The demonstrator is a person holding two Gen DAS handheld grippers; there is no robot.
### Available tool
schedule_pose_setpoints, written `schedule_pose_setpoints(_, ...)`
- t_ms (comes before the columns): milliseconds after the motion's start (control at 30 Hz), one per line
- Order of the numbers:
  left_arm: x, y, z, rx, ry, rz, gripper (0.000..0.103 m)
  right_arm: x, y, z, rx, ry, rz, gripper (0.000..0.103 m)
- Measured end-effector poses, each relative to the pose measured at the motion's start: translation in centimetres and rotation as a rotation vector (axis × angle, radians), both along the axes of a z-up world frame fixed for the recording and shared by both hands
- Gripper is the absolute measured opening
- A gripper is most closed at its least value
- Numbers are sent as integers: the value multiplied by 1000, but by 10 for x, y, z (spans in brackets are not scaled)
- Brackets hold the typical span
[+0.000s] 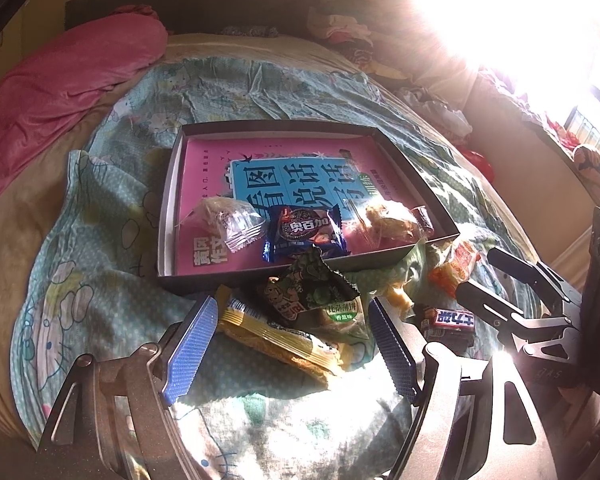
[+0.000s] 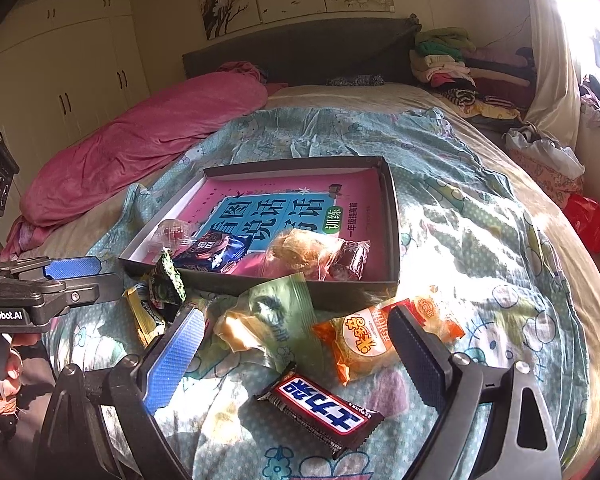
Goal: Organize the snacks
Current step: 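Withdraw both tools from the tray back toward the remaining snacks, then move the right tool to the brown chocolate bar while the left tool approaches the yellow wafer bar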
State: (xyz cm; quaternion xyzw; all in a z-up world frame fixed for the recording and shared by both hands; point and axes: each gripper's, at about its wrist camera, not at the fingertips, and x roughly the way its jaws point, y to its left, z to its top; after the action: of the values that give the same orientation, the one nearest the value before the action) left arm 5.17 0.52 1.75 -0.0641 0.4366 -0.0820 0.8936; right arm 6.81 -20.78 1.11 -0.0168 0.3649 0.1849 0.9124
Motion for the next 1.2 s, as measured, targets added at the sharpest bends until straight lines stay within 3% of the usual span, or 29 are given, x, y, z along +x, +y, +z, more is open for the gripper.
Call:
schedule_pose_setpoints(500,-12,15,-15,-7,54,17,79,-10,-4,-4,5,34,-11,93)
schedule_pose_setpoints(1200,-13,28,-38,-110,133,68,79,-6,-35,-14,22,92,-153,93)
